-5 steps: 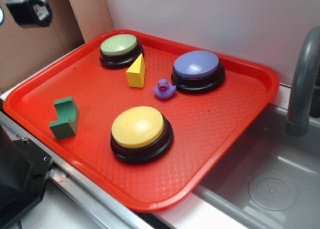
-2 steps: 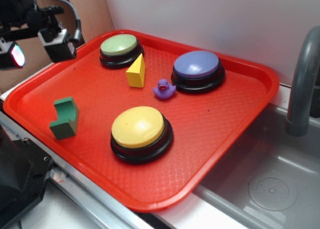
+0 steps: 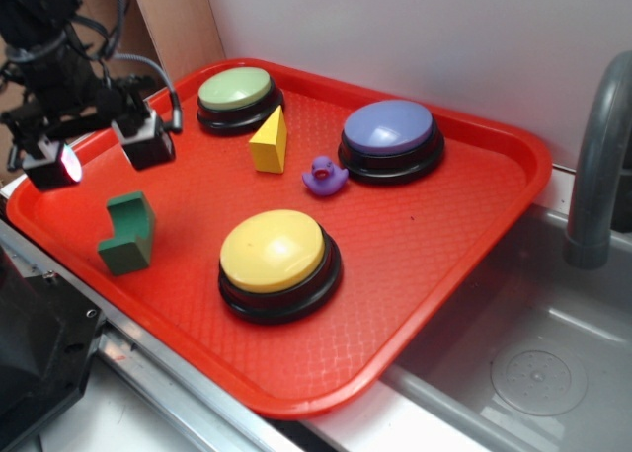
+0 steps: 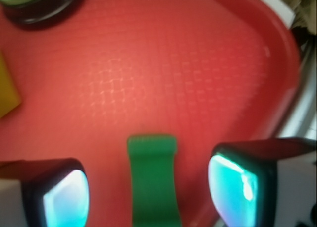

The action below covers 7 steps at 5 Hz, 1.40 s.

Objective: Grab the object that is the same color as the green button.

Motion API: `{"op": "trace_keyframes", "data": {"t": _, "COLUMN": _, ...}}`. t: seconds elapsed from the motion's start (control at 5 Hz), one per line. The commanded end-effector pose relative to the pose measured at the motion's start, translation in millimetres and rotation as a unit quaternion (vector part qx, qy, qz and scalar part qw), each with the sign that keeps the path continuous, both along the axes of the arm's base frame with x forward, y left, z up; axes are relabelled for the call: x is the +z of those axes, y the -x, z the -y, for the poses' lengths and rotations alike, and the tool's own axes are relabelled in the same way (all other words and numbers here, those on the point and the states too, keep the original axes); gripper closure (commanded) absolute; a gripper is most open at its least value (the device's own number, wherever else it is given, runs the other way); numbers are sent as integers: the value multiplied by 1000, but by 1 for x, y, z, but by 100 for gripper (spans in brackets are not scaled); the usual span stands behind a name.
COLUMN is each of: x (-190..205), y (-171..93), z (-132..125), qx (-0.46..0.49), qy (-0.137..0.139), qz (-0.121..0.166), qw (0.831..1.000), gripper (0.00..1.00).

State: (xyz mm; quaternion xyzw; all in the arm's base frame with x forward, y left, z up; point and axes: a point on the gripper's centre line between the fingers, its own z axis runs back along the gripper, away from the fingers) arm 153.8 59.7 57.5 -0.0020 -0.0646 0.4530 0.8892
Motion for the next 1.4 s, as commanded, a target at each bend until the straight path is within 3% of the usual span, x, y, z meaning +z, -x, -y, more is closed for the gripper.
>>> {"op": "trace_keyframes", "data": {"t": 0.0, "x": -26, "y": -8, "z": -3, "qx": -6, "qy": 6, "qz": -1, "qw": 1000, "gripper": 0}}
{"op": "trace_keyframes", "data": {"t": 0.2, "x": -33, "y": -6, "z": -1, "qx": -10, "qy": 11, "qz": -9, "qw": 1000, "gripper": 0}}
{"op": "trace_keyframes", "data": {"t": 0.4, "x": -35, "y": -6, "z": 1, "qx": -14, "qy": 8, "qz": -5, "qw": 1000, "gripper": 58}}
{"op": "trace_keyframes", "data": {"t": 0.6, "x": -36, "y": -6, "z": 3, "qx": -13, "qy": 7, "qz": -4, "qw": 1000, "gripper": 100}}
{"op": "trace_keyframes", "data": {"t": 0.8, "x": -30, "y": -9, "z": 7, "qx": -14, "qy": 11, "qz": -7, "qw": 1000, "gripper": 100}}
{"op": "trace_keyframes", "data": {"t": 1.2, "x": 40, "y": -26, "z": 19, "qx": -122, "qy": 11, "qz": -14, "qw": 992, "gripper": 100}}
